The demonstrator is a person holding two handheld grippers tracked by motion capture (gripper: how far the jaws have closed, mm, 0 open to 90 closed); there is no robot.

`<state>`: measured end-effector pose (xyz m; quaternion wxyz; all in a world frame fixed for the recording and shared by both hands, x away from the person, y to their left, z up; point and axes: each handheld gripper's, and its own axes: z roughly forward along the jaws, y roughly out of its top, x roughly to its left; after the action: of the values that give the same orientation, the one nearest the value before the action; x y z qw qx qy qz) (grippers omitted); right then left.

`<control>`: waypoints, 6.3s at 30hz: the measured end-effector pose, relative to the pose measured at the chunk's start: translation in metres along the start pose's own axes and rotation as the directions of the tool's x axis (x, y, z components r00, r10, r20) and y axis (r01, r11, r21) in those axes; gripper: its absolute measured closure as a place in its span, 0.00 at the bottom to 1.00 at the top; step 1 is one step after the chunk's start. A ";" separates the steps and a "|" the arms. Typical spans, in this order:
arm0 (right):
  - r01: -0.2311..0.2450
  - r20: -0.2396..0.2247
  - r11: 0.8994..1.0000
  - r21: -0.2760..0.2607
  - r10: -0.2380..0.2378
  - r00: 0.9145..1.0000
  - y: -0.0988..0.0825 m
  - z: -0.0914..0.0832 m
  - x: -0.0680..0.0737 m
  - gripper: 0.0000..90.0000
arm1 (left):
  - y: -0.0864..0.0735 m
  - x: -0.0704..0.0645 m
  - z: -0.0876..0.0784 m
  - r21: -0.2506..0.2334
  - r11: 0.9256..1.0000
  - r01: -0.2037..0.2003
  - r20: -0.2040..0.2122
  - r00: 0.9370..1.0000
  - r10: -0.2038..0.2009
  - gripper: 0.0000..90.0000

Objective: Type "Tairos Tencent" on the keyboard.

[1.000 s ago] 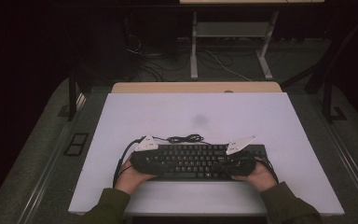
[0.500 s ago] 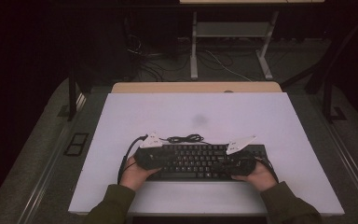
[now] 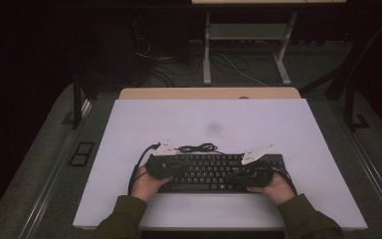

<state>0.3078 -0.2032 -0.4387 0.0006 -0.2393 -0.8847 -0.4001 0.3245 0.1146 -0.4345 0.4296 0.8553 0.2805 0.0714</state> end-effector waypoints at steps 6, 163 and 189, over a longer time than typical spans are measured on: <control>0.002 0.001 1.000 -0.001 -0.002 1.000 0.000 0.000 0.000 0.99 | -0.001 0.000 0.002 0.007 1.000 -0.002 0.000 1.000 0.002 0.99; -0.076 0.010 0.967 -0.241 0.081 0.997 0.034 0.018 -0.003 0.30 | -0.020 0.016 -0.025 -0.011 0.999 0.031 -0.041 0.999 -0.032 0.99; -0.046 -0.054 0.974 -0.221 0.035 0.998 0.054 0.048 0.011 0.37 | -0.022 0.011 -0.031 -0.057 0.997 0.057 -0.046 0.997 -0.060 0.51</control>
<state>0.3298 -0.1342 -0.4307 0.0040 -0.2460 -0.8289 -0.5023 0.3136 0.1524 -0.4334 0.4484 0.8325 0.3135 0.0871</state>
